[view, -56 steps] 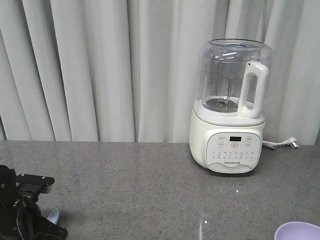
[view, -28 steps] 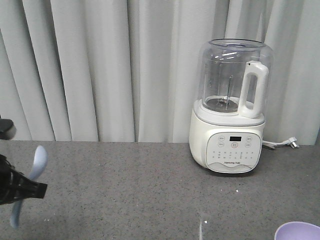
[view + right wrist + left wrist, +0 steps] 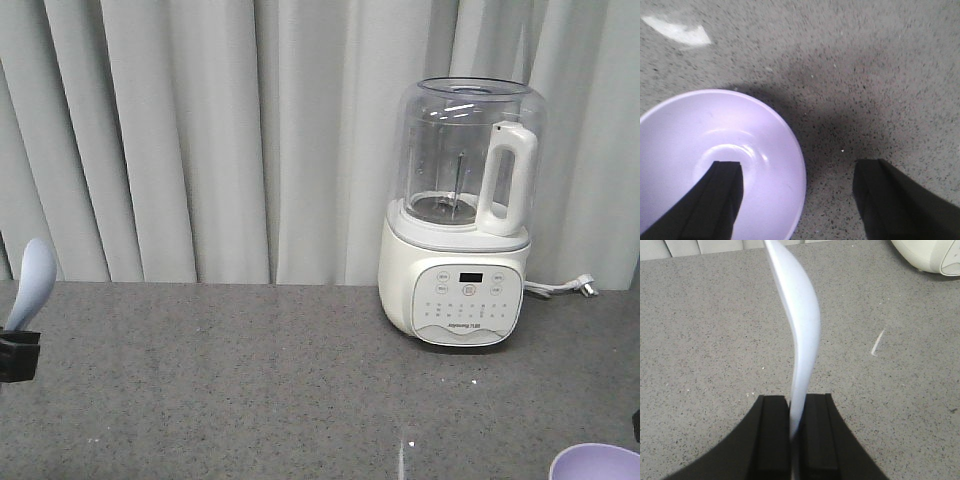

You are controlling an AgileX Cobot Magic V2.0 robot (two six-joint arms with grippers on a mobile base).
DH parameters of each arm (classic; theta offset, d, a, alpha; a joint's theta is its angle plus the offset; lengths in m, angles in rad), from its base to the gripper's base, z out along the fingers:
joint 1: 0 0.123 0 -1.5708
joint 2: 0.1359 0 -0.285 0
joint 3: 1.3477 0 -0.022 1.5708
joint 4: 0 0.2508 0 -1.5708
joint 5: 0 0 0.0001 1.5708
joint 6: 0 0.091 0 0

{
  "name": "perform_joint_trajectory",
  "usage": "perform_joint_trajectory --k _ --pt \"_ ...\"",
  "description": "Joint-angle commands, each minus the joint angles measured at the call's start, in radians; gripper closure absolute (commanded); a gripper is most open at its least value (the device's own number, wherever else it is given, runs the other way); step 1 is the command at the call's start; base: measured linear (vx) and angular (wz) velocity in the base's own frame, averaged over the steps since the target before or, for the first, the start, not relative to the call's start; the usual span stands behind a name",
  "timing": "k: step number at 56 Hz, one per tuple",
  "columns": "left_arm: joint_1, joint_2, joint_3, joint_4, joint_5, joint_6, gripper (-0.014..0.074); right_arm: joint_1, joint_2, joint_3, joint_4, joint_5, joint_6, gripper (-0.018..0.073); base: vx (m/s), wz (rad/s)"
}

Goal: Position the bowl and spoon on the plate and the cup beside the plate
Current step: 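Grasp the lavender bowl rim with the right gripper and lift it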

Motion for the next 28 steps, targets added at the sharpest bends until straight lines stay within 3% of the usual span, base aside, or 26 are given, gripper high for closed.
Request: perform_joint_trajectory --k 1,11,28 --pt "0.0 -0.019 -0.027 -0.015 -0.061 0.002 0.0603 -0.054 -0.005 -0.029 0.048 -0.04 -0.073 0.0051 0.0 0.0" --pt "0.0 -0.019 -0.027 -0.015 -0.061 0.002 0.0603 -0.122 0.035 -0.015 0.147 -0.067 -0.154 0.0051 0.0 0.0" --pt "0.0 -0.019 -0.027 -0.015 -0.061 0.002 0.0603 -0.124 0.083 0.093 0.2 -0.209 -0.188 0.0051 0.0 0.0"
